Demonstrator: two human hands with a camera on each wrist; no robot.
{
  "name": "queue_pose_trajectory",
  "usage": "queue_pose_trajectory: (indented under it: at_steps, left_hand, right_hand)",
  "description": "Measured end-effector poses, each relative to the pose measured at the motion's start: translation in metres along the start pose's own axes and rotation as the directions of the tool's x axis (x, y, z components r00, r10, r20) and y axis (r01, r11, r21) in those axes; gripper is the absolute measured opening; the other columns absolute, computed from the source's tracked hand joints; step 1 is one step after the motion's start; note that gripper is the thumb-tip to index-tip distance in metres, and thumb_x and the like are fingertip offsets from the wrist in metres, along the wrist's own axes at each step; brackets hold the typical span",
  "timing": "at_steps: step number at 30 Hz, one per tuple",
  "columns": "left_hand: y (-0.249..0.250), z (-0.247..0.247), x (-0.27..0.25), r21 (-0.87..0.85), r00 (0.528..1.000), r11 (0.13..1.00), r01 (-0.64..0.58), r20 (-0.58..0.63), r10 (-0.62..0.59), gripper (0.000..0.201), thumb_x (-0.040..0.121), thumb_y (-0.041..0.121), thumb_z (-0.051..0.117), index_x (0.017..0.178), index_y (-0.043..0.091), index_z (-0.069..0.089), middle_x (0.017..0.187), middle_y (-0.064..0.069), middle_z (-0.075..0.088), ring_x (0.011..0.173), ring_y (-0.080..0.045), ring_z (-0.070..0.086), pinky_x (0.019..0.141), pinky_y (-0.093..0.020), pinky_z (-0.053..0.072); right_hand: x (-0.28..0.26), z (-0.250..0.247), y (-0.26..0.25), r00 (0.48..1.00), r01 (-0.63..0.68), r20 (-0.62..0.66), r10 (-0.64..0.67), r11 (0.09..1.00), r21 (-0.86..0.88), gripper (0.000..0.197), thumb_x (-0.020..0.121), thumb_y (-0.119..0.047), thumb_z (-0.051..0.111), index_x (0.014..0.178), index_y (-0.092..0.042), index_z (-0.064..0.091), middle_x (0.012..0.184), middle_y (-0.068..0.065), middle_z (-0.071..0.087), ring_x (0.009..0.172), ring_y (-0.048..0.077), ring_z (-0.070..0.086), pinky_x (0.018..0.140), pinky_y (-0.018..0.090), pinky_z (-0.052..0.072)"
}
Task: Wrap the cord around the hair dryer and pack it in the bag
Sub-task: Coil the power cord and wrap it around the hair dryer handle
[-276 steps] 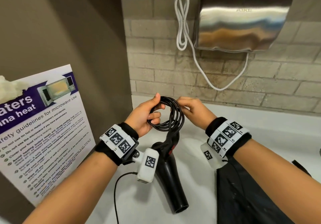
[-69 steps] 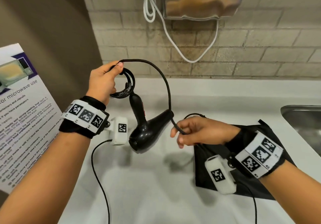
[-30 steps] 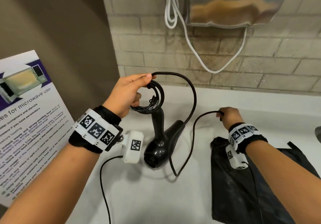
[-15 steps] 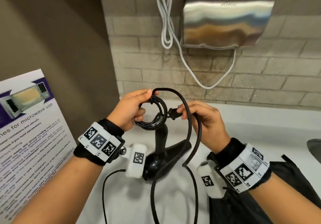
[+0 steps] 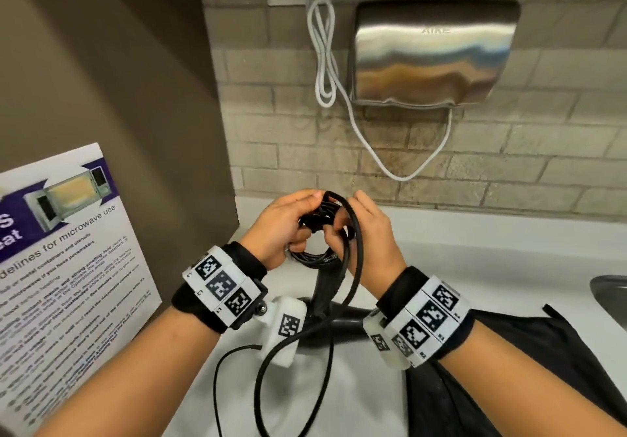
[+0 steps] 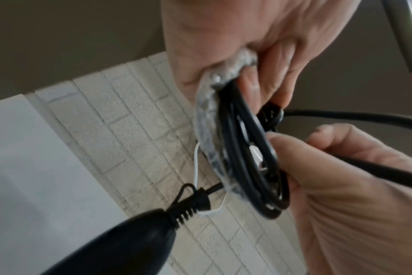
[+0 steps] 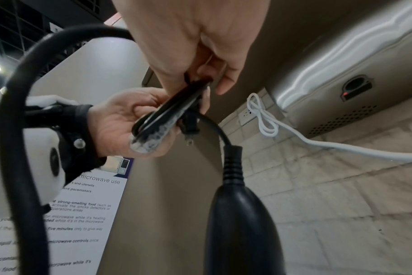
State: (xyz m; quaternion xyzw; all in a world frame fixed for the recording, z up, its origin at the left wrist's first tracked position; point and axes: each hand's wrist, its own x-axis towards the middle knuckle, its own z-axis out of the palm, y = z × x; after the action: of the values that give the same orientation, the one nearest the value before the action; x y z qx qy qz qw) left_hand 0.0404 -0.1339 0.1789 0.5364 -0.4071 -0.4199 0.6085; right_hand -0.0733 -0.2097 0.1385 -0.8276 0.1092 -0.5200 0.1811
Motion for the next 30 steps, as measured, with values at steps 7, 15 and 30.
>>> queue_pose_trajectory:
  at_steps: [7,15,30]
  left_hand:
    - [0.001,0.006,-0.009,0.111,0.994,0.989,-0.1,0.062,0.094,0.02,0.095,0.015,0.044,0.1,0.019,0.062,0.084,-0.003,0.055,0.032,-0.002,0.022,0.035,-0.013,0.015]
    - [0.001,0.008,-0.011,0.196,0.966,0.946,-0.259,0.038,0.256,0.024,0.088,-0.006,0.049,0.11,-0.001,0.056,0.043,0.017,0.056,0.037,0.008,0.049,0.042,-0.001,0.034]
    - [-0.01,-0.012,-0.003,0.033,0.986,0.986,-0.165,-0.007,0.165,0.019,0.098,0.018,0.034,0.099,0.019,0.053,0.05,0.017,0.048,0.034,-0.002,0.017,0.037,-0.015,0.013]
  right_hand:
    - [0.014,0.005,-0.002,0.93,-0.349,0.164,0.329,0.931,0.108,0.046,0.077,0.014,0.045,0.109,-0.016,0.032,0.072,-0.011,0.049,0.057,-0.004,0.051,0.053,0.012,0.039]
    - [0.022,0.011,0.01,0.906,-0.276,0.289,0.31,0.949,-0.152,0.05,0.081,-0.007,0.04,0.129,-0.021,0.041,0.107,0.009,0.065,0.097,0.026,0.063,0.085,0.032,0.051]
    - [0.012,-0.061,0.087,0.803,-0.294,0.392,0.449,0.871,-0.395,0.023,0.096,-0.02,0.042,0.099,-0.007,0.06,0.068,-0.001,0.053,0.066,0.02,0.048,0.059,0.026,0.034]
